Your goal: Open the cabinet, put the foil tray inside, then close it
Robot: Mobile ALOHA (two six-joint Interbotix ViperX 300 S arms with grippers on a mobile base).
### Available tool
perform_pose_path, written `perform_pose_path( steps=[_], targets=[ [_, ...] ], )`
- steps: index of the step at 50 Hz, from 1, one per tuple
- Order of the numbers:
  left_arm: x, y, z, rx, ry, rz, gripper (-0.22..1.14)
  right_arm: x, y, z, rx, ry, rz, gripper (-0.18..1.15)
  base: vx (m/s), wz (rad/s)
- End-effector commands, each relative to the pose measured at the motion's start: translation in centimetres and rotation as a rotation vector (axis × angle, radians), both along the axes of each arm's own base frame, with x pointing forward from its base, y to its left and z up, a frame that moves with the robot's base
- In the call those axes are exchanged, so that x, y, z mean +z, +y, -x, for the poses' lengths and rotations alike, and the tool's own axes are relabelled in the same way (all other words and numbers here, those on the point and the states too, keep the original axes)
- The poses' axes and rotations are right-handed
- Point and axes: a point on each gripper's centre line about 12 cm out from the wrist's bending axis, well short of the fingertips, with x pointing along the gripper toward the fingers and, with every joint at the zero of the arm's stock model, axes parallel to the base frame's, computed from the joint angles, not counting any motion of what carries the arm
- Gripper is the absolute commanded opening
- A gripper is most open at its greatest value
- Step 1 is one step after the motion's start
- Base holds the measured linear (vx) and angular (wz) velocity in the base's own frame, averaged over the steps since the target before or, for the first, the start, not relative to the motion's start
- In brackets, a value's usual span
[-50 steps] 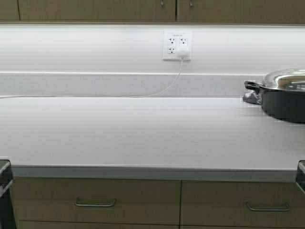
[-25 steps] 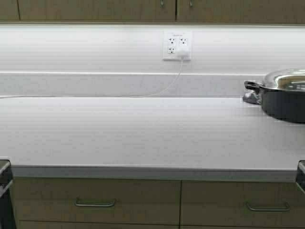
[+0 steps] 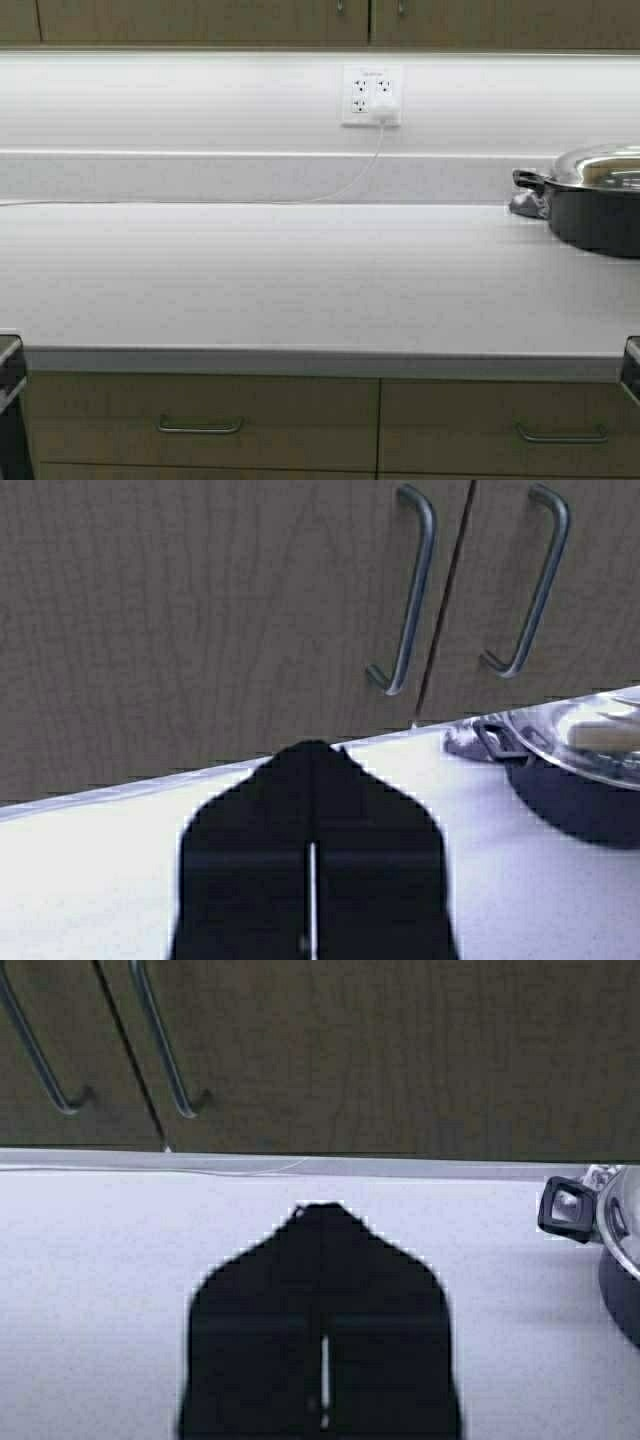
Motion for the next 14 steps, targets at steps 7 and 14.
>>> perform_pose_path(
  steps=[7, 14],
  targets=[
    [0.89, 0.03, 0.1, -0.001, -0.025, 0.012, 0.05, 0.96, 0.04, 0.18, 0.003, -0.027, -0.003, 0.07, 0.0, 0.0],
    [0.83, -0.03, 0.1, -0.003, -0.023, 0.012, 0.05, 0.96, -0.01, 0.17, 0.002, -0.027, -0.003, 0.07, 0.0, 0.0]
  ],
)
